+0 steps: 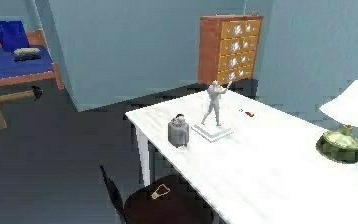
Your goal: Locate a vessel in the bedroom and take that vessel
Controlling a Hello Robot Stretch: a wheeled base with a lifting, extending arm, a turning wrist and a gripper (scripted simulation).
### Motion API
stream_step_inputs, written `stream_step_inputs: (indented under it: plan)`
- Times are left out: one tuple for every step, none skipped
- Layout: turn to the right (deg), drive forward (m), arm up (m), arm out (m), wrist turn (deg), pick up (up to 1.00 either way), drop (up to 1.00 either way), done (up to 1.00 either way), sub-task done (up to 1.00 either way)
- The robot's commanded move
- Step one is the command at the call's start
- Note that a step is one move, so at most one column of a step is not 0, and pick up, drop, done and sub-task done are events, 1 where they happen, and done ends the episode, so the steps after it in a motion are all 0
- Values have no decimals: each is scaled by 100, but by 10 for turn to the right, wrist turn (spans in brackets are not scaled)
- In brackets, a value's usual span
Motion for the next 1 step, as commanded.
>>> stream_step_inputs:
  plan:
    - [0, 25, 0, 0, 0, 0, 0, 0, 0]
